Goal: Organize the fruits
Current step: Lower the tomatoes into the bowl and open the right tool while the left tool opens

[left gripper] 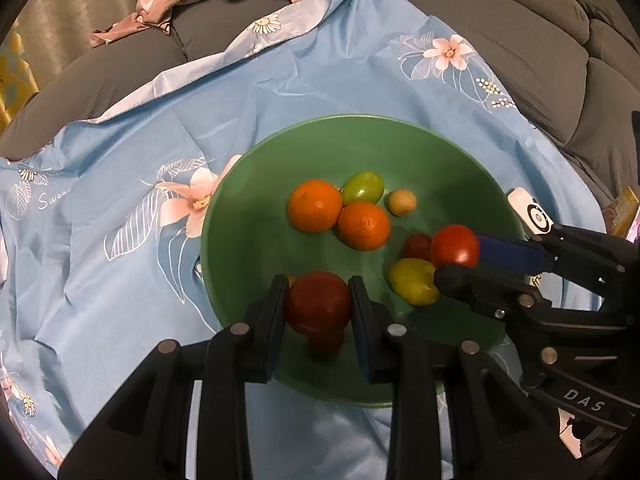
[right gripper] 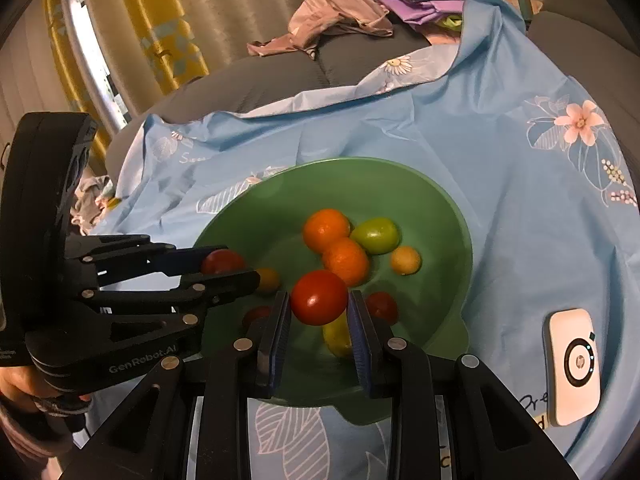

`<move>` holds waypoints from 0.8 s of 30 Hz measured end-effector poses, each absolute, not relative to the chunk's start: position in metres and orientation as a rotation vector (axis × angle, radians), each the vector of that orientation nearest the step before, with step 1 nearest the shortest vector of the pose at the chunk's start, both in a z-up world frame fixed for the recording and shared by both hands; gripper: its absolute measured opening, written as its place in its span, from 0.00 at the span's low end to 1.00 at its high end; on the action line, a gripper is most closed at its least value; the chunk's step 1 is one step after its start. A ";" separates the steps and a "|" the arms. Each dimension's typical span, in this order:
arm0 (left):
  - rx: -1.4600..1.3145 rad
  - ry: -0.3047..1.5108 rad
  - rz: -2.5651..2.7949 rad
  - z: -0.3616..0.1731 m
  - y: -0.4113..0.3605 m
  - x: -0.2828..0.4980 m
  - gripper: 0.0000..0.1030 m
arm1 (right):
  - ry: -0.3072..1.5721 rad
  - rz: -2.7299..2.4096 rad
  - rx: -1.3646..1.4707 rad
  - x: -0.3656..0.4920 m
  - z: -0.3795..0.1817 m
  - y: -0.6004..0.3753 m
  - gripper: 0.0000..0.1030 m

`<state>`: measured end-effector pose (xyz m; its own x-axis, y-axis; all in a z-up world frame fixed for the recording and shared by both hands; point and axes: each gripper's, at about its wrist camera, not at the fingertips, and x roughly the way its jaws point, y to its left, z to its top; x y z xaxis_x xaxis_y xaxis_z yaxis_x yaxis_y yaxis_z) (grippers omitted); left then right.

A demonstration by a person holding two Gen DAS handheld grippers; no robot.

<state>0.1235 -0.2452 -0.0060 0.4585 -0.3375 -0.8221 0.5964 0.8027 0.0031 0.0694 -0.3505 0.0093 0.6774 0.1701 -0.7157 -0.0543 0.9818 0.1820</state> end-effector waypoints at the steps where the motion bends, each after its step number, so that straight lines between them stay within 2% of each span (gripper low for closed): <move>1: 0.311 0.933 -0.587 -0.007 -0.245 0.124 0.31 | 0.818 0.126 0.148 0.069 0.010 -0.350 0.30; 5: 0.298 0.947 -0.588 -0.009 -0.246 0.125 0.30 | 0.828 0.114 0.139 0.070 0.009 -0.348 0.30; 7: 0.295 0.947 -0.583 -0.008 -0.245 0.125 0.34 | 0.830 0.111 0.136 0.070 0.009 -0.347 0.30; 9: 0.289 0.944 -0.581 -0.006 -0.244 0.125 0.48 | 0.832 0.107 0.131 0.070 0.010 -0.346 0.30; 13: 0.283 0.925 -0.567 0.001 -0.241 0.121 0.59 | 0.832 0.097 0.122 0.068 0.015 -0.344 0.30; 15: 0.286 0.914 -0.548 0.006 -0.238 0.119 0.68 | 0.828 0.096 0.116 0.067 0.018 -0.343 0.30; 24: 0.281 0.898 -0.504 0.025 -0.224 0.109 0.82 | 0.809 0.083 0.078 0.062 0.041 -0.335 0.31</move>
<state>0.1090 -0.2244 0.0248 0.5184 -0.2991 -0.8012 0.5281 0.8488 0.0249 0.0617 -0.3348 0.0412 0.6877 0.1035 -0.7186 -0.0441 0.9939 0.1011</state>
